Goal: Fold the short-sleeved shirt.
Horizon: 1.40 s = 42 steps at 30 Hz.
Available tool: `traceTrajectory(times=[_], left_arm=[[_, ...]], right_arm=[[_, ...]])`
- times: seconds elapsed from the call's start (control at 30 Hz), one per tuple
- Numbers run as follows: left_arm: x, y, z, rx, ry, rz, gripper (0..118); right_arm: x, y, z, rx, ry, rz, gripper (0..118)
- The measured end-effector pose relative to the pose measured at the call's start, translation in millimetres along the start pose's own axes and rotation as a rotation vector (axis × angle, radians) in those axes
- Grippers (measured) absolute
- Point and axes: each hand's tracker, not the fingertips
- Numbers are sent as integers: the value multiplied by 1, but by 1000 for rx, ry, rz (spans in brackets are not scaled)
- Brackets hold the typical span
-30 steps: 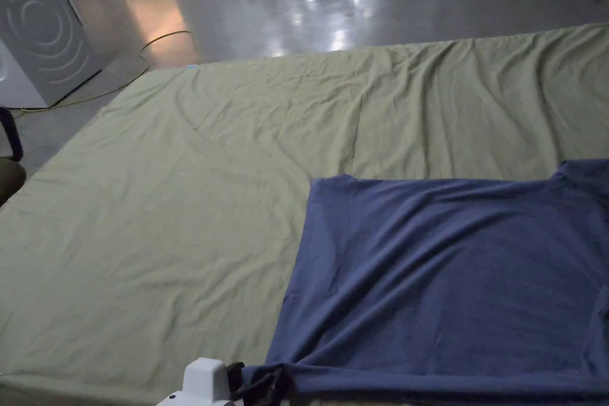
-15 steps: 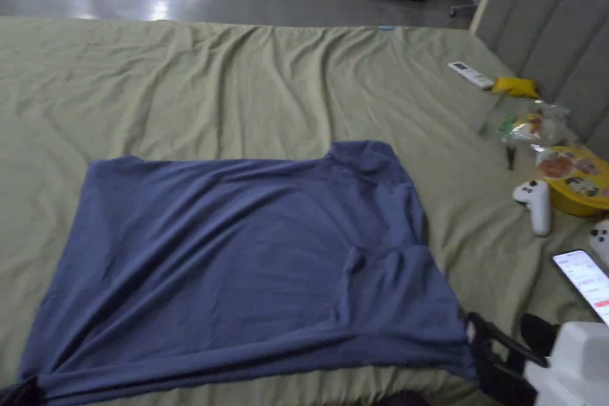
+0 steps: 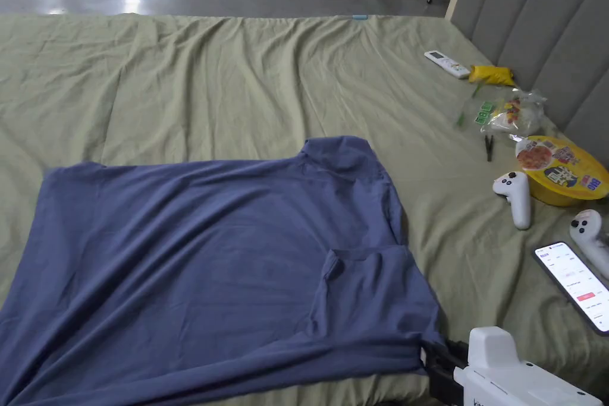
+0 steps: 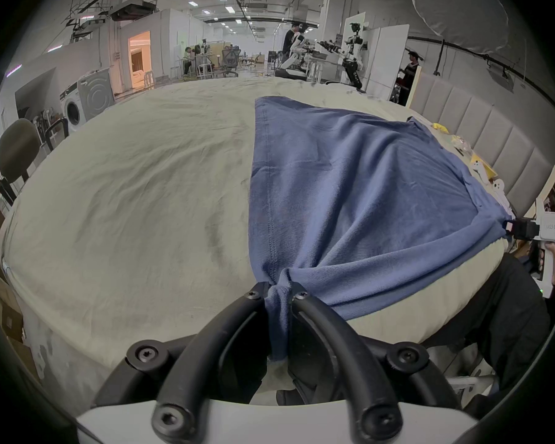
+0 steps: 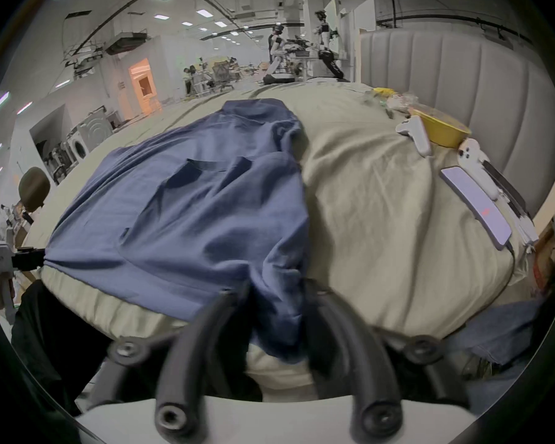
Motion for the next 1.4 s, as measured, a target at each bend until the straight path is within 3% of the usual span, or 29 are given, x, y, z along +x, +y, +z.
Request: traceTrajectory(times=[0.03, 0.1, 0.17, 0.3, 0.47, 0.67, 0.87, 0.93, 1.0, 1.23, 1.27, 1.3, 1.33, 1.37, 1.4], left_arm=[[1, 0, 0, -1, 1, -3, 10], [2, 1, 6, 29, -10, -66, 7], [8, -5, 20, 109, 27, -120, 5], [8, -8, 49, 197, 11, -11, 5], [9, -12, 76, 234, -25, 29, 5], [6, -5, 92, 245, -28, -61, 6], [-1, 63, 46, 223, -39, -82, 6], [-5, 93, 20, 170, 30, -12, 5], [-7, 130, -8, 155, 8, 37, 6], [-10, 185, -102, 45, 20, 121, 6], [-8, 185, -112, 14, 29, 110, 11], [-7, 184, -120, -17, 40, 101, 23], [-8, 181, -126, -34, 49, 92, 54], [-12, 179, -126, -56, 56, 86, 78], [-13, 178, -126, -32, 24, 97, 95]], right_arm=[[-4, 0, 0, 3, -5, 7, 16], [-10, 0, 3, 9, -36, 48, 12], [-13, 0, 14, 47, -38, 35, 11], [-10, -3, 44, 132, -11, -49, 10], [-13, -13, 70, 171, -11, -56, 8], [-3, -12, 86, 185, -11, -69, 8], [-13, 59, 47, 195, -11, -37, 8], [-16, 93, 22, 187, -33, -34, 8], [-19, 121, -6, 185, -37, -34, 8], [-19, 164, -104, 11, -78, -74, 11], [-20, 163, -111, 11, -92, -70, 20], [-20, 161, -117, 10, -100, -65, 41], [-15, 160, -122, -3, -104, -68, 76], [-11, 160, -126, -56, -95, -76, 91], [-8, 160, -126, -66, -76, -81, 91]])
